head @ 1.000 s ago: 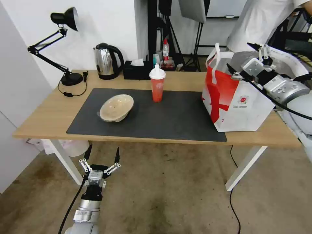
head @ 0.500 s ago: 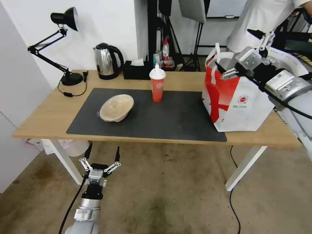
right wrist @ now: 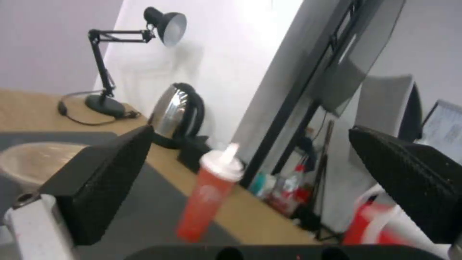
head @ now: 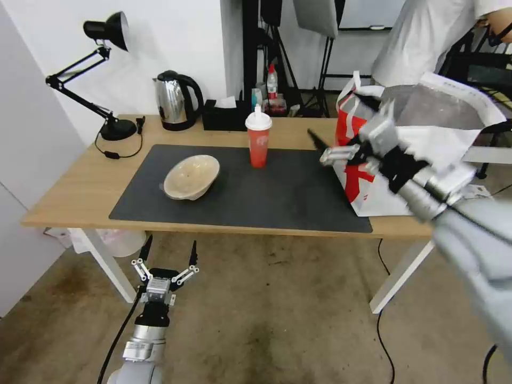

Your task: Pick up the trash from the table and place it into the takeout bag.

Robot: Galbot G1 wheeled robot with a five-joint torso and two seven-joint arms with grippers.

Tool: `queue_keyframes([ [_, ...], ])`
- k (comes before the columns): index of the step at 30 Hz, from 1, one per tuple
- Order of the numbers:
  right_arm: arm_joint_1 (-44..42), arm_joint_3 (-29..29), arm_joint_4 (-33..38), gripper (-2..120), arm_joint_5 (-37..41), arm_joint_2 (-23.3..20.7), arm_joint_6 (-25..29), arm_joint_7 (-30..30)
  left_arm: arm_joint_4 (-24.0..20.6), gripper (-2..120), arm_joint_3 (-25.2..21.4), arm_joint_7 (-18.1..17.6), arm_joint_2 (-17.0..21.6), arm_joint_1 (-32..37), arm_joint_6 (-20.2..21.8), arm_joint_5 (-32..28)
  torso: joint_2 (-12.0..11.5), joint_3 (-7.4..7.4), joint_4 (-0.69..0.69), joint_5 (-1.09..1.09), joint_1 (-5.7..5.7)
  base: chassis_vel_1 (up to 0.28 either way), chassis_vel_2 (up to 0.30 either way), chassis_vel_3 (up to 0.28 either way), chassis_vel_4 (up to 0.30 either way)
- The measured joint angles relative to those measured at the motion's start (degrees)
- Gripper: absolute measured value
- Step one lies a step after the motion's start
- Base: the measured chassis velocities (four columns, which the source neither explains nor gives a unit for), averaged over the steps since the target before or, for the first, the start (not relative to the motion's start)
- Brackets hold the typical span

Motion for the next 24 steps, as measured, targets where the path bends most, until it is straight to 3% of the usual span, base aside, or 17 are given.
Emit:
queue_keyframes([
  [7,-10.53,-1.49,0.09,100,-6.9,7.86,7.27,3.1,0.12,100,0.06,-0.01,0.09,-0.33,0.05,-0.86,0.0,0.0,0.0,-0.01,0.0,0.0,0.0,0.0,0.0],
  [11,-16.41,-3.18,-0.52,100,-12.41,11.74,15.0,7.11,0.12,100,0.11,-0.01,0.27,-0.52,0.06,-1.4,0.0,0.0,0.01,-0.01,0.0,0.0,0.0,0.0,0.0],
  [24,-27.03,-4.98,-3.91,100,-21.26,16.86,27.83,13.18,-0.27,100,0.05,-0.01,1.03,-1.05,0.06,-2.41,0.01,0.0,0.0,-0.01,-0.01,0.0,0.0,0.0,0.0],
])
